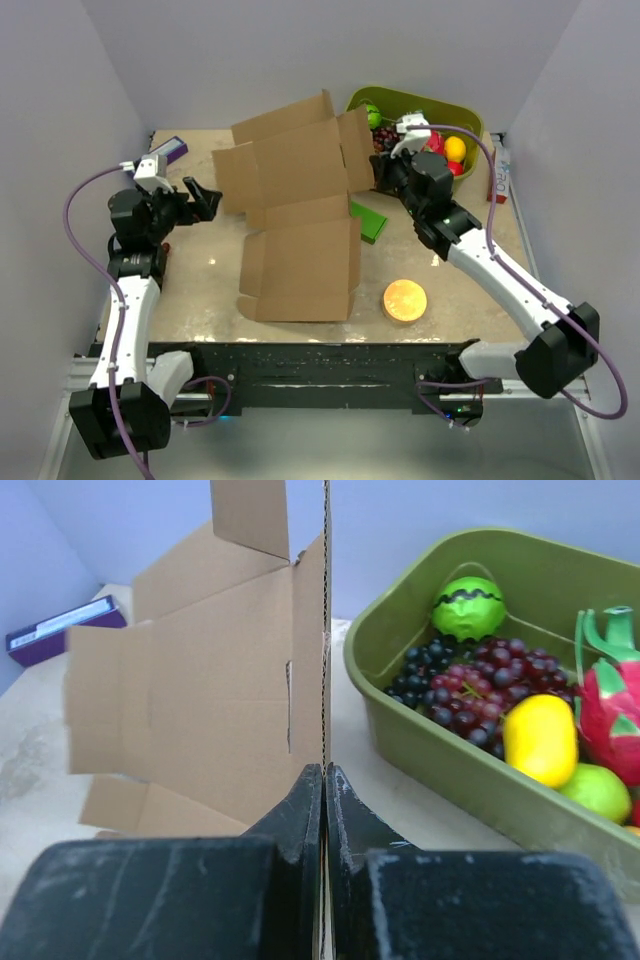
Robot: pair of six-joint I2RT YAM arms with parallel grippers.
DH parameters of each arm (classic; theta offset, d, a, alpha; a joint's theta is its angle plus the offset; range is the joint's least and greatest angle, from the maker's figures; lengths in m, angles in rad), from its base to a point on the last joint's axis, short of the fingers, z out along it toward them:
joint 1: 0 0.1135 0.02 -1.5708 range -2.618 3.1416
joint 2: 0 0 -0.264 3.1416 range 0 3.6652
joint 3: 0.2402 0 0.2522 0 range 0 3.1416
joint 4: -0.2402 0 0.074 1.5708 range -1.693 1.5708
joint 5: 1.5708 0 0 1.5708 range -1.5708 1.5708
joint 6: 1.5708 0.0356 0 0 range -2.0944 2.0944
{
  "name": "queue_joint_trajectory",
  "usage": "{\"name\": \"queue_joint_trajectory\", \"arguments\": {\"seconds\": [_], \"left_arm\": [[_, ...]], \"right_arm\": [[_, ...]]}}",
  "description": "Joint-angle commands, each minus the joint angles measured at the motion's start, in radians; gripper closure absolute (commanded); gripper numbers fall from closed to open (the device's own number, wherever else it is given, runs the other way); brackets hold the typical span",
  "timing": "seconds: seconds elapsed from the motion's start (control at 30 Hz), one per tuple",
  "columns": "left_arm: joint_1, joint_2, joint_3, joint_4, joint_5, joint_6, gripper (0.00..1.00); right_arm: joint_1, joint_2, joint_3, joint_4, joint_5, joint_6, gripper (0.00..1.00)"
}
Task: Fold the paper box
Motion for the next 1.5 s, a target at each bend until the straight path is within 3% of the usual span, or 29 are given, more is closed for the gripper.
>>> {"name": "queue_joint_trajectory", "arguments": {"seconds": [0.0,0.2,0.43,0.6,0.77,1.03,1.47], "left_arm": [[0.013,0.012,-0.013,0.082,0.061,-0.026,0.0],[0.051,0.032,-0.029,0.138,0.138,-0.062,0.0],[0.08,0.126,-0.056,0.263,0.354,-0.132,0.0],[0.084,0.115,-0.059,0.253,0.33,-0.096,0.0],[0.084,0.153,-0.073,0.328,0.415,-0.148,0.0],[0.085,0.201,-0.088,0.318,0.405,-0.174,0.0],[0.074,0.256,-0.156,0.559,0.505,-0.313,0.01]], "right_arm": [[-0.016,-0.103,-0.039,0.043,0.049,0.021,1.0],[-0.033,-0.186,-0.06,-0.015,0.049,0.021,1.0],[-0.034,-0.272,-0.065,-0.052,0.028,0.028,1.0],[-0.034,-0.317,-0.044,-0.113,-0.03,0.045,1.0],[-0.034,-0.384,-0.014,-0.192,-0.133,0.097,1.0],[-0.036,-0.488,0.064,-0.348,-0.156,0.102,1.0],[-0.036,-0.547,0.15,-0.428,-0.248,0.146,1.0]]}}
